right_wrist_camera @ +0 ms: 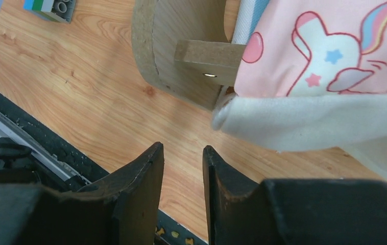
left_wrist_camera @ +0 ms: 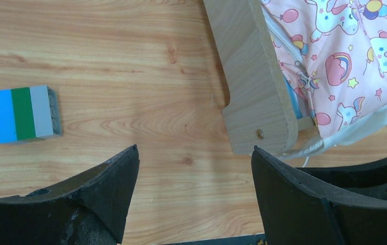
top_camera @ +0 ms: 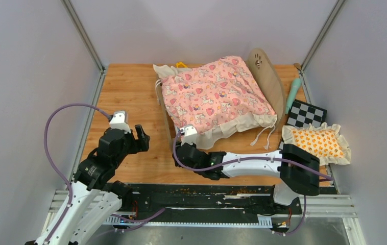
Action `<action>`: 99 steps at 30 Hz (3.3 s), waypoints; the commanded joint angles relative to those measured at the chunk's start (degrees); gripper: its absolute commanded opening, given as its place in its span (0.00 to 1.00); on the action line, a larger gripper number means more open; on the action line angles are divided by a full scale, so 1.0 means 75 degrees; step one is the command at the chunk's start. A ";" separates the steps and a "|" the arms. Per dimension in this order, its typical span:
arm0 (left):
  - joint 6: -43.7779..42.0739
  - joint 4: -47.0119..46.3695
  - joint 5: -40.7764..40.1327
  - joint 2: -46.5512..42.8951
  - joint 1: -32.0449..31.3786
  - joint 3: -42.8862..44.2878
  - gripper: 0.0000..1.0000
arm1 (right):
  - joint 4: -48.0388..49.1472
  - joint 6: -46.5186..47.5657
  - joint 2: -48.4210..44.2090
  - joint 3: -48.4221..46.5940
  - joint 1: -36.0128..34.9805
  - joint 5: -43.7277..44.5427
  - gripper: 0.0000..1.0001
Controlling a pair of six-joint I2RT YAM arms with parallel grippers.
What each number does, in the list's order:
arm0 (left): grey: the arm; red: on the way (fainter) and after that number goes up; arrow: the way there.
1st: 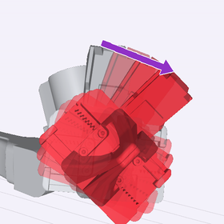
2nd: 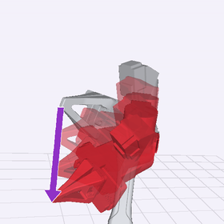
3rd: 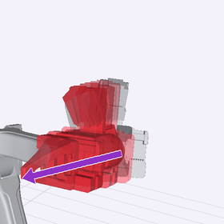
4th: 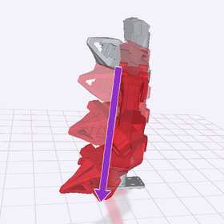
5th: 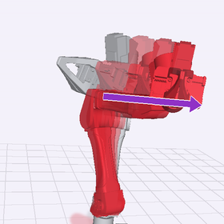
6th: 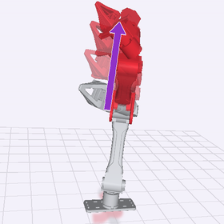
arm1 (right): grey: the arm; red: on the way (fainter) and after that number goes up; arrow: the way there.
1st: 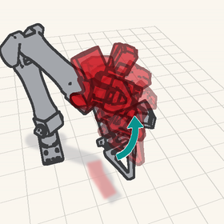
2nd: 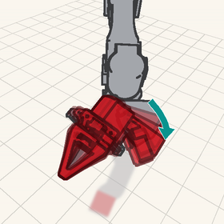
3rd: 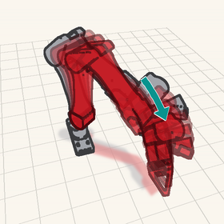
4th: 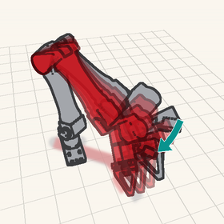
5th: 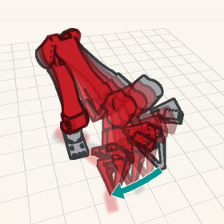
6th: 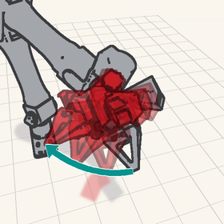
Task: Set up the pet bed
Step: Cross the ropes on the bed frame.
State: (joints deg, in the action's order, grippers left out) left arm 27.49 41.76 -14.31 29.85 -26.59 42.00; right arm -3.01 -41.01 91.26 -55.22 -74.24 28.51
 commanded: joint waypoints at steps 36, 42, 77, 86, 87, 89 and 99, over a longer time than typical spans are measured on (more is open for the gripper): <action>-0.0301 -0.0453 0.0353 -0.0136 0.0035 -0.0136 0.85 | 0.1662 -0.0351 0.1032 -0.0207 0.0161 0.1274 0.27; -0.0342 -0.0471 0.0449 -0.0177 0.0030 -0.0127 0.85 | 0.1937 -0.0254 0.0787 0.0251 0.0216 0.1338 0.12; -0.1106 -0.5454 0.4409 0.0032 -0.1201 -0.1747 0.50 | 0.2174 -0.0021 -0.1950 0.0751 0.3945 -0.7208 0.00; -0.1529 -0.6054 0.3019 0.1064 -0.2097 -0.1939 0.50 | 0.2280 -0.0275 -0.1938 0.0742 0.4291 -0.7653 0.00; -0.1578 -0.6074 0.2899 0.1104 -0.2113 -0.1953 0.51 | 0.2287 -0.0319 -0.1938 0.0748 0.4305 -0.7714 0.00; -0.1660 -0.6165 0.2716 0.1170 -0.2116 -0.1980 0.53 | 0.2287 -0.0352 -0.1948 0.0750 0.4357 -0.7817 0.00; -0.1893 -0.6732 0.3133 0.2196 -0.2117 -0.1760 0.49 | 0.2521 -0.0561 -0.1949 0.0801 0.4458 -0.8252 0.00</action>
State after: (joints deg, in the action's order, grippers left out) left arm 15.31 -4.21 7.25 43.66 -42.30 26.92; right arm 11.90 -43.72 78.32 -48.86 -41.25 -31.18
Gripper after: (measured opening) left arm 0.512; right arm 0.024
